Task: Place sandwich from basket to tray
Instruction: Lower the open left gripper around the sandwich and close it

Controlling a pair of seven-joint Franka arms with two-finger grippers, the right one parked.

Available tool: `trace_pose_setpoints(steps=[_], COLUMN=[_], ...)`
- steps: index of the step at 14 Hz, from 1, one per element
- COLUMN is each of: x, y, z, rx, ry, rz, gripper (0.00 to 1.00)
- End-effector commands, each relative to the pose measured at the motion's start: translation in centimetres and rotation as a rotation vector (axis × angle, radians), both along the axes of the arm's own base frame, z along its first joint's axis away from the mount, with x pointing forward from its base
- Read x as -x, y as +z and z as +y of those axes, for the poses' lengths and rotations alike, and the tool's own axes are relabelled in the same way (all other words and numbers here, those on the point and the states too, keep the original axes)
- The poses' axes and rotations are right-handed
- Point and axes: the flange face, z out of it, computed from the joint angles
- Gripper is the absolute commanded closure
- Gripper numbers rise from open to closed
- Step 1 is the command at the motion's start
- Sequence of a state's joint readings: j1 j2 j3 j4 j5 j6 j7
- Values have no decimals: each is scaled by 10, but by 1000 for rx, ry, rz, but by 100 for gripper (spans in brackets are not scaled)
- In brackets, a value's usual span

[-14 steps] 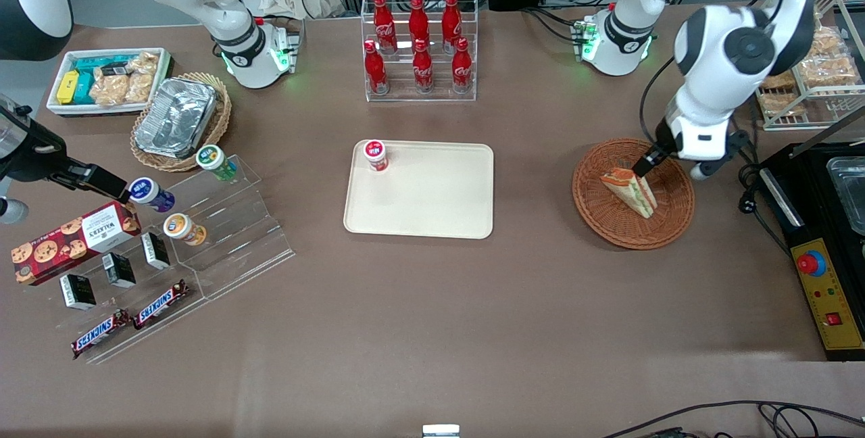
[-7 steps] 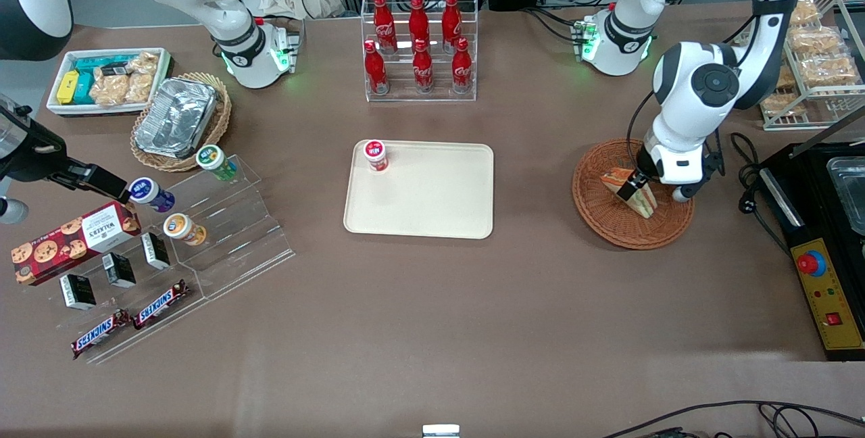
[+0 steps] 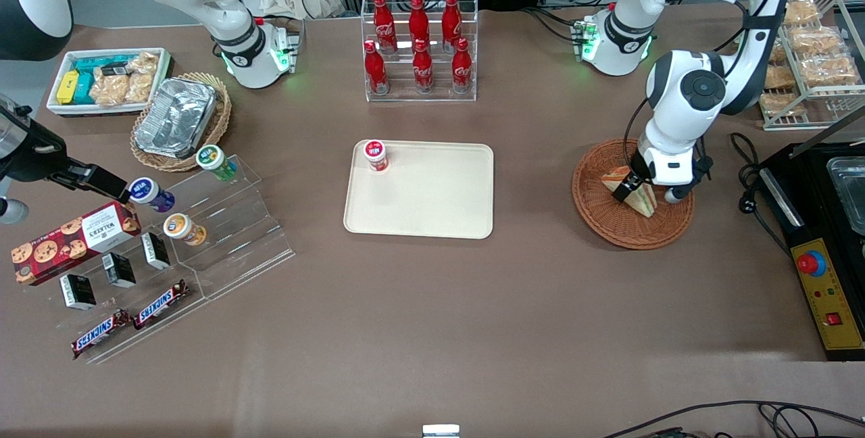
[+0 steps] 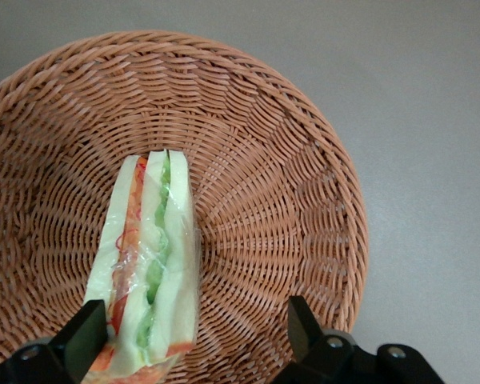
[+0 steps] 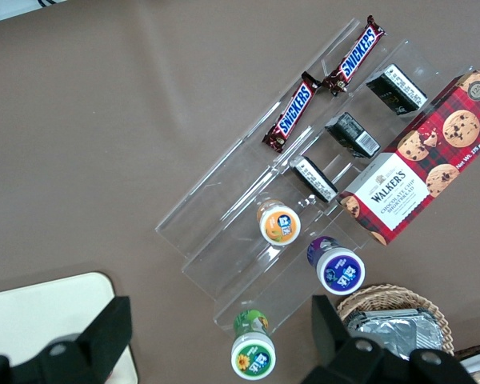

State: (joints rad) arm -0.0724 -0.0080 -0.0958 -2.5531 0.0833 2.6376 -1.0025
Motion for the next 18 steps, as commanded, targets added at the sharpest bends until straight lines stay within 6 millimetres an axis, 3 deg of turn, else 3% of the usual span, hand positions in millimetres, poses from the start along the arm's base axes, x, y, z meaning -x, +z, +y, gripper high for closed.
trace_pose_setpoints(steps=[1,6,12,18], x=[-2,-21,7,6], y=[12,39,0,-11], z=[6,0,8,8], rx=[-10,-40,-30,-18], ry=[14,10,38,46], rz=[-36,27,47,29], gripper=[0,0,0,0])
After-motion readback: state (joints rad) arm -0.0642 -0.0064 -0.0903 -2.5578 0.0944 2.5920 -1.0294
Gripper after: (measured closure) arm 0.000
